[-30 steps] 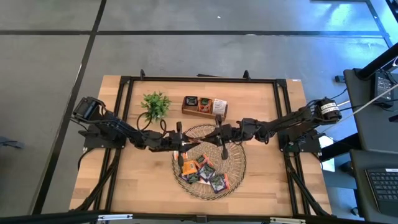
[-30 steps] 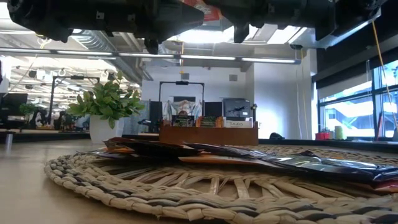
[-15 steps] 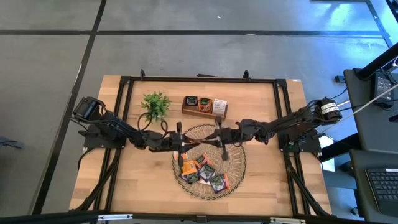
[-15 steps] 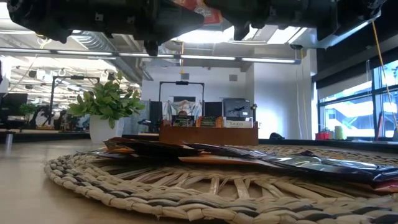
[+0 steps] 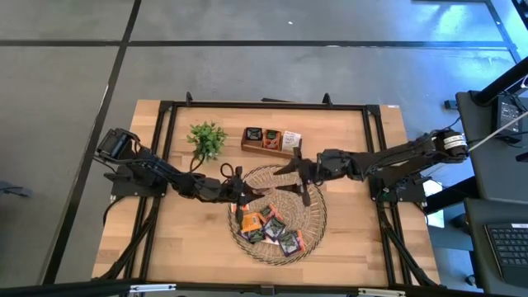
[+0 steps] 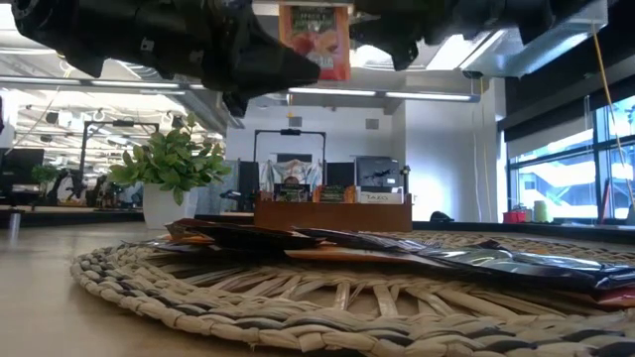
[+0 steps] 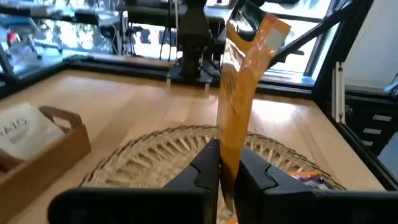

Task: Pick & Place Tea
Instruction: Put the orange and black tea bag into the middle section of the wooden organizer

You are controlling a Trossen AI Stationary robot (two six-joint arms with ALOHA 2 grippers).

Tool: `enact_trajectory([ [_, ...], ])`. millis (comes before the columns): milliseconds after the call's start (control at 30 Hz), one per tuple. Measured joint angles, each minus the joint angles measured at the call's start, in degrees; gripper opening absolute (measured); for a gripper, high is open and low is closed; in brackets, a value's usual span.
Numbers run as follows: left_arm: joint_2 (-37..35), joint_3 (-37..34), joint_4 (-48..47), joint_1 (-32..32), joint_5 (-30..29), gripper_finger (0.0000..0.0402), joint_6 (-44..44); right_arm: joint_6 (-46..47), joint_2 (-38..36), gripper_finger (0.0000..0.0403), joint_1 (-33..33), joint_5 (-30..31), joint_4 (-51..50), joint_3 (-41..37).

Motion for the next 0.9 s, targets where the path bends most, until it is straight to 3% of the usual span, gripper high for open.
enact_trajectory([
  [100, 0.0, 0.0, -0.7, 0.0, 0.3, 0.002, -0.7, 4.2, -0.2, 0.0231, -0.7, -0.7, -5.8, 3.7],
  [367, 0.0, 0.0, -1.9, 0.0, 2.4, 0.002, -2.2, -2.0, 5.8, 0.0216, 0.0, -4.2, -27.4, 18.1],
  [533, 0.0, 0.0, -2.0, 0.0, 2.4, 0.002, -2.2, -3.2, 10.0, 0.0191, 1.0, -4.2, -29.3, 20.6],
  [900, 0.0, 0.0, -2.5, 0.0, 2.3, 0.002, -2.1, -3.0, 10.4, 0.0113, 1.0, -4.2, -28.5, 20.7],
])
